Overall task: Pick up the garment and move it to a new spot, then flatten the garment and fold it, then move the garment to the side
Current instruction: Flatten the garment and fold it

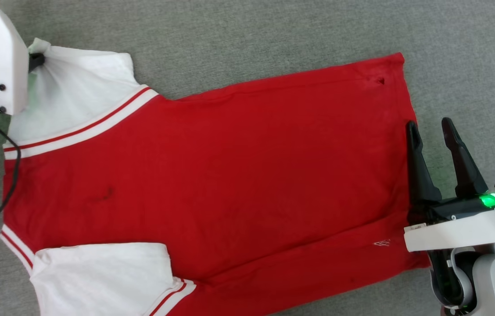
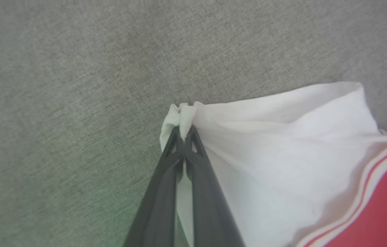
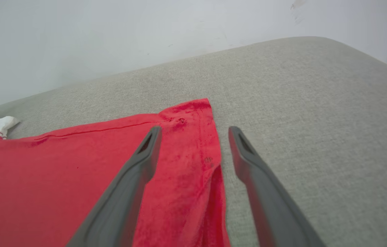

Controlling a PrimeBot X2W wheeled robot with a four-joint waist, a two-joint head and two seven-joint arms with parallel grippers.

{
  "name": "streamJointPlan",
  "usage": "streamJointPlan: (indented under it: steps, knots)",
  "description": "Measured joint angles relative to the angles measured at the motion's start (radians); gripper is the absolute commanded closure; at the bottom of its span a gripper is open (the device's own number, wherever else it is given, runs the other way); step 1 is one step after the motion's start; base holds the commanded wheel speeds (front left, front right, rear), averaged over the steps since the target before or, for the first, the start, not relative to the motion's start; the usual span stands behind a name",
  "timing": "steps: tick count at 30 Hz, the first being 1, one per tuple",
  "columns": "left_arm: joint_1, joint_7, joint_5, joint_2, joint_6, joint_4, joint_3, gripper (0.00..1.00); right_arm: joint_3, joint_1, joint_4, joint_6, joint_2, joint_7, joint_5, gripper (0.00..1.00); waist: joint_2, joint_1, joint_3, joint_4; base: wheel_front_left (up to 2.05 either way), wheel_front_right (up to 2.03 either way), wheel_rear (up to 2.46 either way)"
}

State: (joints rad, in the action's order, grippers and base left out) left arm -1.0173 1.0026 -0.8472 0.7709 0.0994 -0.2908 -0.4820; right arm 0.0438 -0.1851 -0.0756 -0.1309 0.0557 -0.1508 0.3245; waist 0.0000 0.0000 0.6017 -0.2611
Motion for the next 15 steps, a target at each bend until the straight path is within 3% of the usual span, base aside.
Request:
streamJointPlan:
  steps: [5,9,15]
  knots:
    - [0.012,-0.132,0.029,-0.037,0.013,-0.013,-0.010,1.00,0.001,-0.004,-0.010,0.000,0.013,0.026,-0.011,0.00,0.0000,0.0001,-0.028,0.019,0.00,0.00,0.00]
    - [0.027,-0.225,0.045,-0.051,0.024,0.018,-0.045,1.00,-0.026,-0.005,-0.036,0.000,0.069,0.093,-0.011,0.00,0.0000,0.0001,-0.078,0.036,0.00,0.00,0.00]
    - [0.050,-0.319,0.038,-0.049,0.029,0.147,-0.113,1.00,-0.029,-0.047,-0.079,0.000,0.234,0.388,0.004,0.00,0.0000,0.0000,-0.146,0.095,0.00,0.00,0.00]
